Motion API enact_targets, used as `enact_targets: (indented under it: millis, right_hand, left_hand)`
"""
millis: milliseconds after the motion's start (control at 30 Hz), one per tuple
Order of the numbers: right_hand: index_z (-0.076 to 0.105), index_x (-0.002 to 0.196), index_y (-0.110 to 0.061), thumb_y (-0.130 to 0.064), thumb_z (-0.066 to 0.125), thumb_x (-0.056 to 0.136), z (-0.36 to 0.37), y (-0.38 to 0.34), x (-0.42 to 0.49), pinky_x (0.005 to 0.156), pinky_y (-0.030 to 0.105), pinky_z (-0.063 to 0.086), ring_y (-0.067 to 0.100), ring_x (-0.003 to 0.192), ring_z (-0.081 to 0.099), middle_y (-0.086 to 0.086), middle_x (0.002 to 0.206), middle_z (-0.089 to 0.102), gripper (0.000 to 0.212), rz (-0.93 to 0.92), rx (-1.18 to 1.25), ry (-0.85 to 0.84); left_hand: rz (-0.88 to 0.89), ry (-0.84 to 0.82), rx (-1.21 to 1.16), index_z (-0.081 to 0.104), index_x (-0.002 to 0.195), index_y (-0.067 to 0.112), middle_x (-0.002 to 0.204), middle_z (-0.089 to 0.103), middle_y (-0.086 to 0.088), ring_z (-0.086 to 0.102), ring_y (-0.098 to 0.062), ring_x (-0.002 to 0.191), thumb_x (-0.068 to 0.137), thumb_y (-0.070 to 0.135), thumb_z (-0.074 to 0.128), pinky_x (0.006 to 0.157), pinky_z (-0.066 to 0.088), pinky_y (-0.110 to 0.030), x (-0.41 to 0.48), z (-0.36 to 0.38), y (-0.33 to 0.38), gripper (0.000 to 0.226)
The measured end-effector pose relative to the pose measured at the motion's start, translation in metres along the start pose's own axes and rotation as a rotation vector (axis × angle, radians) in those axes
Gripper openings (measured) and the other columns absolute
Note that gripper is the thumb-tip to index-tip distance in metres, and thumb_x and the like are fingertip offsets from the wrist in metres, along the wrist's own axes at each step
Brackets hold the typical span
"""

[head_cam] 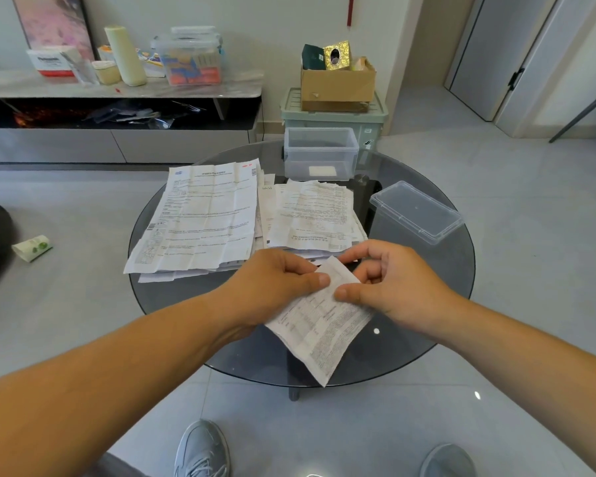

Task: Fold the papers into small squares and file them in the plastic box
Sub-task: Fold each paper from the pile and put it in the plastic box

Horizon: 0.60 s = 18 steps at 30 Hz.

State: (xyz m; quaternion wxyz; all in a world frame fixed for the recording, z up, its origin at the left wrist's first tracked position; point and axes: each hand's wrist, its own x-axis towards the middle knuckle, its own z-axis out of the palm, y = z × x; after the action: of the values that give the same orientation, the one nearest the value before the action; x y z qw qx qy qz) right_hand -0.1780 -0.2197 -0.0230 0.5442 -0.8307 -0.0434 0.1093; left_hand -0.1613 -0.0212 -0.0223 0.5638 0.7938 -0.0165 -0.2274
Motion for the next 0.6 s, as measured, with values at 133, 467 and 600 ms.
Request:
enact_targets:
  millis: [133, 467, 600]
  right_hand:
    - [0.064, 0.110, -0.021, -0.010, 0.082, 0.079, 0.002, 0.002, 0.001, 0.075, 0.035, 0.062, 0.021, 0.077, 0.074, 0.004, 0.079, 0.076, 0.038, -0.005, 0.004, -0.004]
    - [0.068, 0.100, -0.006, -0.017, 0.082, 0.080, 0.005, 0.008, 0.001, 0.059, 0.031, 0.056, 0.021, 0.075, 0.074, 0.006, 0.082, 0.077, 0.026, 0.184, 0.112, 0.008]
    - [0.066, 0.097, -0.007, -0.013, 0.084, 0.078, 0.006, 0.010, 0.001, 0.053, 0.028, 0.054, 0.016, 0.059, 0.066, 0.004, 0.066, 0.072, 0.026, 0.178, 0.038, 0.027]
  left_hand:
    - [0.015, 0.026, -0.005, 0.078, 0.083, 0.016, 0.082, 0.078, -0.004, 0.075, -0.020, 0.077, 0.085, 0.024, 0.080, 0.072, 0.059, -0.034, 0.002, 0.000, -0.001, 0.009]
    - [0.035, 0.064, -0.008, 0.077, 0.085, 0.014, 0.081, 0.077, -0.002, 0.074, -0.017, 0.072, 0.084, 0.027, 0.080, 0.062, 0.058, -0.026, 0.008, -0.002, -0.008, 0.013]
    - [0.150, 0.133, 0.299, 0.074, 0.084, 0.025, 0.075, 0.073, 0.001, 0.068, -0.008, 0.067, 0.085, 0.036, 0.079, 0.058, 0.053, -0.019, 0.011, -0.002, -0.013, 0.012]
